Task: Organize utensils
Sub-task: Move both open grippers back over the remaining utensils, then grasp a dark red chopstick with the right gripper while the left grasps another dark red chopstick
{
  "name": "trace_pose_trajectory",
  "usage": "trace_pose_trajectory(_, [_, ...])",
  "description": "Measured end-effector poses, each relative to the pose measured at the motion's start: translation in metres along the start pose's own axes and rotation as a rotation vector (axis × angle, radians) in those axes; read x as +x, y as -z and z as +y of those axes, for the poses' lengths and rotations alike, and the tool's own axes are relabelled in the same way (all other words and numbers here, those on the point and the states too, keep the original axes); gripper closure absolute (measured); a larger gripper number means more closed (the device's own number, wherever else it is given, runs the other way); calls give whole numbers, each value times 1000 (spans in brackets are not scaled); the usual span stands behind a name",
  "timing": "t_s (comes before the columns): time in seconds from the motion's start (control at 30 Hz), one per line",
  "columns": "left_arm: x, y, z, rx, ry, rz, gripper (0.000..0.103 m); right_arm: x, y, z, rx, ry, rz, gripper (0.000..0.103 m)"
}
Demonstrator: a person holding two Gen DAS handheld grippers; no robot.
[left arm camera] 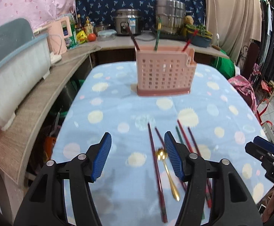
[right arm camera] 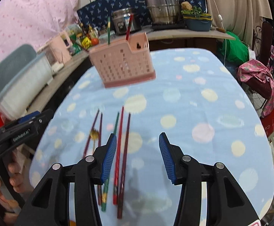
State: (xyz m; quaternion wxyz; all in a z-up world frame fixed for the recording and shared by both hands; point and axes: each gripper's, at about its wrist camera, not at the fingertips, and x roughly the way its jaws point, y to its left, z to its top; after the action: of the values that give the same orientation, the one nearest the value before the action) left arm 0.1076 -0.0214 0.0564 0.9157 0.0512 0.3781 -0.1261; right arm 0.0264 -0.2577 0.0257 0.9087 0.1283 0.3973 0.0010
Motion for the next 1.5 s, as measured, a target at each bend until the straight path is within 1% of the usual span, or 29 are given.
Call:
trace_pose_trajectory(0.1, [9,25,2,-16,11,69,47,6,28,4,-26,13,48,57])
trace_pose_trajectory(0.23, [18,55,4,-35,16,140,47,14,59,9,-42,4,117,57])
trace_pose_trajectory(0.33, [20,72,6,-45,20,174,47,16,75,13,-66,3,146,57])
trace_pose_trajectory(0.47, [22,86,3,-54,29,210,45,19,89,20,-88,-6,172,57])
trace_pose_trajectory(0.5, [23,90,2,-55,32,218,43,19,91,23,-94,-7,175,57])
trace_pose_trajectory(0.7, [21,102,-2,-53,46,233,40,21,98,27,-115,6,183,57])
trace_pose_trajectory(0.77, [20,103,-2,-54,49,232,38,21,99,26,-113,11,182,59])
trace_pose_trajectory(0.97, [25,109,-7,-49,67,263,38,21,102,29,-130,31,169,62])
trace_pose_trajectory(1.23, [30,114,-13,-26,57,282,38,20,103,25,-126,58,153,74])
trace_pose_trajectory(1.4, [31,116,-14,-18,43,281,38,20,102,21,-116,77,145,86])
trace_pose_trajectory(1.5, [32,116,-15,-15,34,278,39,20,101,18,-106,79,143,91])
